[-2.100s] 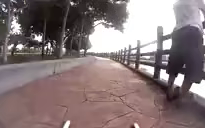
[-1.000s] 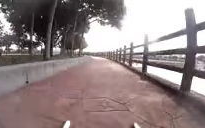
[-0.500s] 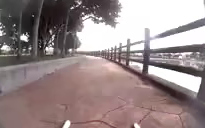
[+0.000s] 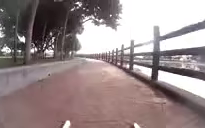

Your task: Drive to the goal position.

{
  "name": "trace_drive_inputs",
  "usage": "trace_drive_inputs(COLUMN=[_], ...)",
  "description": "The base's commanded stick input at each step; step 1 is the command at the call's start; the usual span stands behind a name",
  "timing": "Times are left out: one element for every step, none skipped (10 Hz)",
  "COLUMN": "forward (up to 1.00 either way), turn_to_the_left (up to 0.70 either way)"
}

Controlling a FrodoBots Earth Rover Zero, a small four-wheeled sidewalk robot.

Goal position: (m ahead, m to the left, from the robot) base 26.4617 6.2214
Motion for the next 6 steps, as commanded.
trace_drive_inputs(forward=[1.0,1.0,1.0,1.0,1.0,1.0], turn_to_the_left=[0.0,0.0,0.0,0.0,0.0,0.0])
